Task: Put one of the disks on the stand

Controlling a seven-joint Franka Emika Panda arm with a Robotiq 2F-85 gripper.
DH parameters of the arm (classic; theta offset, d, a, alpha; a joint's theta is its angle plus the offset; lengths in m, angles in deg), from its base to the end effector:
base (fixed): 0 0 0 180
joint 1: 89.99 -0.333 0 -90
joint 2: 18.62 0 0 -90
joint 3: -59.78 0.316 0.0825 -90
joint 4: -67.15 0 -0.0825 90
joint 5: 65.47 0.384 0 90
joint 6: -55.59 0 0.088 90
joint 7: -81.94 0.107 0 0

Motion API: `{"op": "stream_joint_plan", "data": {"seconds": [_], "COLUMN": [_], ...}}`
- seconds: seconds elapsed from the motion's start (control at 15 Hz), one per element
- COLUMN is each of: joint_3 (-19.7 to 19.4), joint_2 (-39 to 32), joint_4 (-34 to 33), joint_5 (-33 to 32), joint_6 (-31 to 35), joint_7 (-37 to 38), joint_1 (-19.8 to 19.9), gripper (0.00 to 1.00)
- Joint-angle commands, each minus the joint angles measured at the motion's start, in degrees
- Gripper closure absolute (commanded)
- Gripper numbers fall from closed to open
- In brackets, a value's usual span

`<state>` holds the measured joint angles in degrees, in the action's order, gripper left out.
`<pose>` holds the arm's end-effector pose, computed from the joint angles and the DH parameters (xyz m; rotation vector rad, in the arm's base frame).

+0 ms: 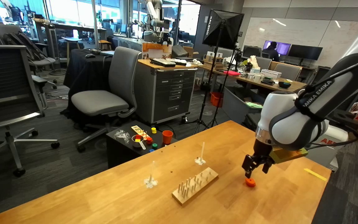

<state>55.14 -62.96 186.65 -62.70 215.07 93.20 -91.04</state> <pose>0.5448 -0.0402 0.0436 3.0617 -0.4380 -0.1078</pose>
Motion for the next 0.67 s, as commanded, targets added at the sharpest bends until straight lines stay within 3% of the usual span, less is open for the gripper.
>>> {"op": "stream_joint_plan", "data": {"seconds": [0.0,0.53,0.6], "joint_3": [-0.4,0.2,0.1], "joint_2": [-2.8,-5.4,-5.6], "joint_4": [-3.2,-6.0,-6.2], "joint_5": [0.7,0.8,0.6], "joint_6": [0.9,0.5,0.5], "joint_7": [1.2,0.5,0.4], "joint_1": [-1.1,-0.7,-0.8], "gripper": [0.0,0.0,0.25]}}
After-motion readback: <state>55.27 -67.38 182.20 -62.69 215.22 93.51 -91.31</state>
